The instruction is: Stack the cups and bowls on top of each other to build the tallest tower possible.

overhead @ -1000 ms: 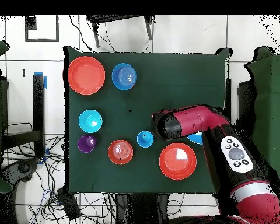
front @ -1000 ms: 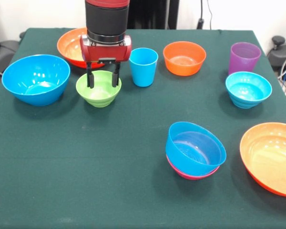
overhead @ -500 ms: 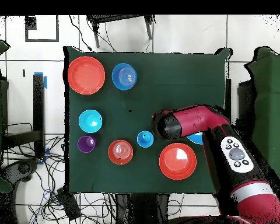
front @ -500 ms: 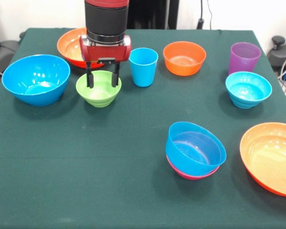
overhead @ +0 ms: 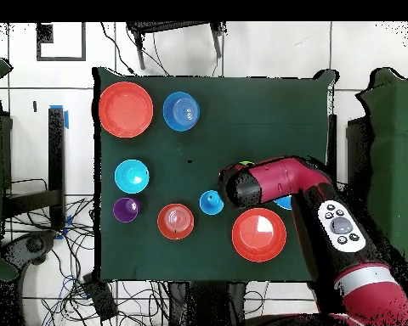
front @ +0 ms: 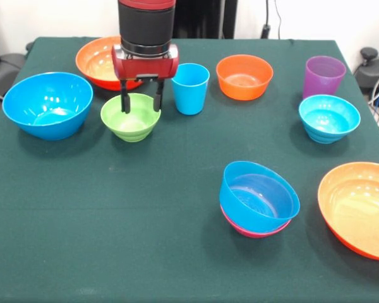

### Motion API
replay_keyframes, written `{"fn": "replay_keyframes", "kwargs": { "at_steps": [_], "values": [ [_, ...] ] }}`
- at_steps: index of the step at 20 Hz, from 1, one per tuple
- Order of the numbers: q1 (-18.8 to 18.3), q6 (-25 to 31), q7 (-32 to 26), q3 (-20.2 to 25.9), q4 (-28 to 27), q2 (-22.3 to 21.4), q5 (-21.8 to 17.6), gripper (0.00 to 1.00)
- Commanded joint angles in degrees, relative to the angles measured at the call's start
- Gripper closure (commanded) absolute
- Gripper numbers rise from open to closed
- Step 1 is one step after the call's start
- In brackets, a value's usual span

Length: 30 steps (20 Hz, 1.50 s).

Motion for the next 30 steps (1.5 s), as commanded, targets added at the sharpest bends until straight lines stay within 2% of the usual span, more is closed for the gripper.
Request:
{"fn": "replay_keyframes", "kwargs": {
  "at_steps": [1,9,20,30],
  "values": [
    [2.6,-1.6,-1.6,0.8,4.2,3.4,-1.4,0.0],
    [2.6,-2.2,-1.8,0.7,3.5,4.3,-1.8,0.0],
    [2.3,-5.3,-1.9,-0.5,1.2,6.6,-4.8,0.0],
    [2.5,-6.0,-2.0,-0.7,0.5,6.6,-4.6,0.0]
  ]
}}
